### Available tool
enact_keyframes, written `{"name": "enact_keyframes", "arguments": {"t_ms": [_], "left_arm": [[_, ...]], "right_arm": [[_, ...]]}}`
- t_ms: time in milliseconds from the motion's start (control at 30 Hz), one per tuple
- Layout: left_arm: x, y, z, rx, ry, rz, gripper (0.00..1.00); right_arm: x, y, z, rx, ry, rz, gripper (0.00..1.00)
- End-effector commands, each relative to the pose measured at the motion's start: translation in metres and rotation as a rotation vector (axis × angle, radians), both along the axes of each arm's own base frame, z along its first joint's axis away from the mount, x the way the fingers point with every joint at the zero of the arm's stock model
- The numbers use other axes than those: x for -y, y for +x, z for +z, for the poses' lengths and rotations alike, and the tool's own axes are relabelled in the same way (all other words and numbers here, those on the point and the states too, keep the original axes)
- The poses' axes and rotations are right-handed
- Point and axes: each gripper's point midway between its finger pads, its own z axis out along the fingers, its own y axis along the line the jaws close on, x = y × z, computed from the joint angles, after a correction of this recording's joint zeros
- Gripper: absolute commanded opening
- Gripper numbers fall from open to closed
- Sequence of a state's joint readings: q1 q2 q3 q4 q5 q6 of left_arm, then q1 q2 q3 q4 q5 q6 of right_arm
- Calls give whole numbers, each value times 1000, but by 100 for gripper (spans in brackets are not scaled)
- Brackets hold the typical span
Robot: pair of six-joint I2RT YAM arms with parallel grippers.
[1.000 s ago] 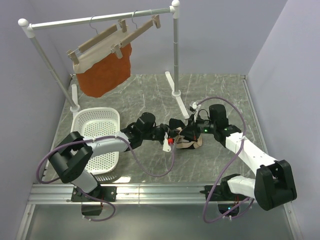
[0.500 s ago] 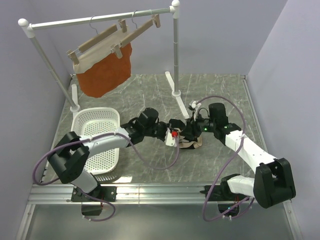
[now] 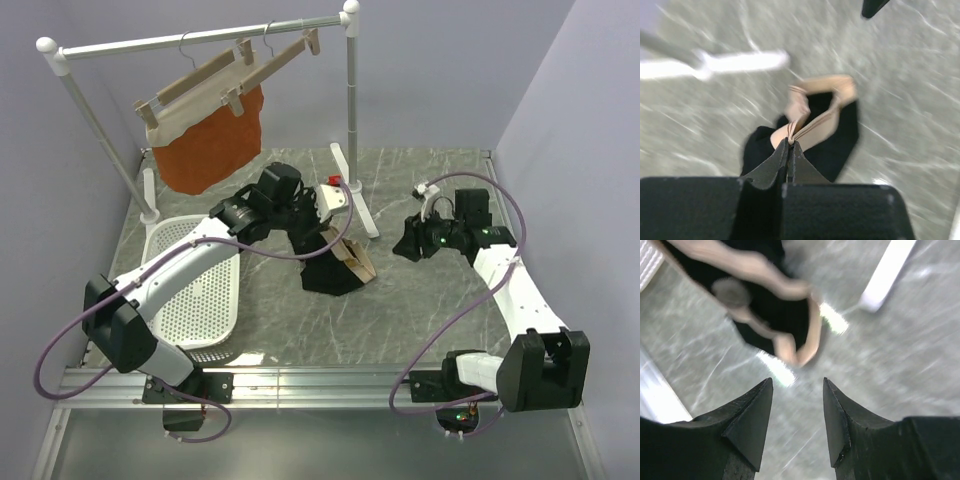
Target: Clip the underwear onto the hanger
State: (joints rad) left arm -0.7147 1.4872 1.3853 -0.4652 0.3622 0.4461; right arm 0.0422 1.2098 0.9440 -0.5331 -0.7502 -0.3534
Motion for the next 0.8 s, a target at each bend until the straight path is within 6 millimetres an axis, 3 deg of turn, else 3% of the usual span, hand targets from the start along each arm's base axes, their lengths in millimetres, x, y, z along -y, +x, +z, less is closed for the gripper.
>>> {"name": "enact_keyframes", "arguments": {"t_ms": [0,167,233,333,367,433,467,500,533,567,667,767], "left_arm": [[-20,-18,-42,-273,58,131,0],[-49,14,-56,-295,67,249,0],[-60,32,-46,-230,61,252,0],[-61,23,-5,-105,-53,44,0],[-59,0,9,-55,-99,-65,0],[-56,-21,22,100,-113,-234,0],[-58,-34,16,116,-107,-284,0],[-57,-51,26,214,-107,-389,0],[-57,-64,24,239,-93,-446,0],[-63,-82,13,201,-64,-497,0],[-71,-107,13,308,-19,-620,0],[-76,-117,17,378,-29,-623,0]], "right_arm": [[-4,-31,-19,-134,29,21,52],[-2,-25,-36,-119,-6,58,52],[-1,-21,-44,-104,-33,112,51],[1,-7,-47,-46,-67,160,50],[2,-2,-46,-26,-74,165,50],[1,8,-45,17,-78,176,50],[-2,10,-42,33,-64,189,50],[-3,15,-40,57,-59,193,50],[-5,16,-40,67,-55,204,50],[-6,17,-38,86,-53,216,50],[-5,20,-35,142,-81,263,51],[-5,20,-32,190,-110,324,54]]}}
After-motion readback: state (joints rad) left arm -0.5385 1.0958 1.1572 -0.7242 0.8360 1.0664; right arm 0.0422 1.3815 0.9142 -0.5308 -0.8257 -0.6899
